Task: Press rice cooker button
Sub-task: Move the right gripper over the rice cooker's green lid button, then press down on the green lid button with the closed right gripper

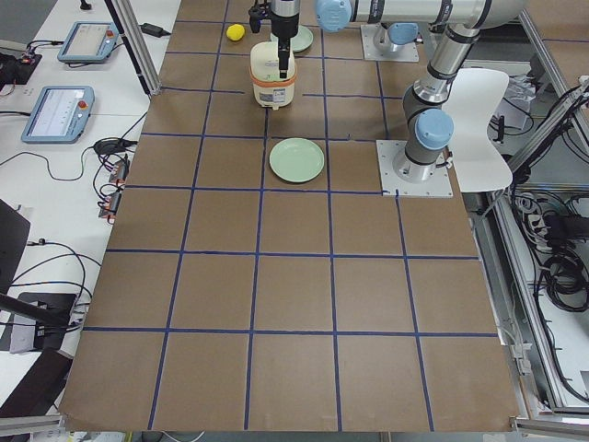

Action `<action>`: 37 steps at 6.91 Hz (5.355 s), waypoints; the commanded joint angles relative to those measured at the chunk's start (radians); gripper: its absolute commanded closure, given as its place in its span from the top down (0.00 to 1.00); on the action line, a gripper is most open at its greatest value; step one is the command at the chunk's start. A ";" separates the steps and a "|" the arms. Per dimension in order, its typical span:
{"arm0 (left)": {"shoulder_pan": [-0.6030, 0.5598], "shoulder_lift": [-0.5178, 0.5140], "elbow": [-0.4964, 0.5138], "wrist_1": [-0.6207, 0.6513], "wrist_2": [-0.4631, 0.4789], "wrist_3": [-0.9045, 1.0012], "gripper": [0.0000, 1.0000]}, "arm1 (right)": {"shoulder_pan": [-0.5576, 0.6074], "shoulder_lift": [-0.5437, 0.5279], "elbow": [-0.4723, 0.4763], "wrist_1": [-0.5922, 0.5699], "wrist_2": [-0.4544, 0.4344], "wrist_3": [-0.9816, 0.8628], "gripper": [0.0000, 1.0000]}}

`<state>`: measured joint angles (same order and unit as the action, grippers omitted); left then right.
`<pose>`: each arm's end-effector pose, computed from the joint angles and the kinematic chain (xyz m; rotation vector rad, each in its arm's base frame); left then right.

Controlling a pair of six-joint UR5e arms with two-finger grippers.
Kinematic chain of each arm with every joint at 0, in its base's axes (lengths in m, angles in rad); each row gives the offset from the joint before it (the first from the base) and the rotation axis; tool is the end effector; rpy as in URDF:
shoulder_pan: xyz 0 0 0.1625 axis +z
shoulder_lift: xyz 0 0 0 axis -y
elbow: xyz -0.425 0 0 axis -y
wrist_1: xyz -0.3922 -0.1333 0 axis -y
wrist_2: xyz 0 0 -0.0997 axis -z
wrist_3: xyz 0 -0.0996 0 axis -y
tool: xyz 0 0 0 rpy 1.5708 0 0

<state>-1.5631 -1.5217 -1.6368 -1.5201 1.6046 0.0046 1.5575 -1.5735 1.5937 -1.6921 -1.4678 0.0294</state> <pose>-0.1263 -0.4753 0.4842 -0.0057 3.1071 -0.0522 0.1369 -0.5020 0.4911 0.0569 3.0336 -0.1523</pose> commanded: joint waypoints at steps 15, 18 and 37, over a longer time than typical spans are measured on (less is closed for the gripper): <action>0.000 0.000 0.000 0.000 0.000 0.000 1.00 | 0.266 0.125 0.078 -0.219 -0.011 0.221 0.03; 0.000 0.000 0.000 0.000 0.000 0.000 1.00 | 0.294 0.161 0.081 -0.234 -0.013 0.227 0.02; 0.000 0.000 0.000 0.000 0.000 0.000 1.00 | 0.279 0.233 0.031 -0.249 -0.048 0.188 0.01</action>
<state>-1.5631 -1.5213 -1.6368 -1.5202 1.6046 0.0046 1.8397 -1.3233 1.6253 -1.9686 -1.5168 0.2179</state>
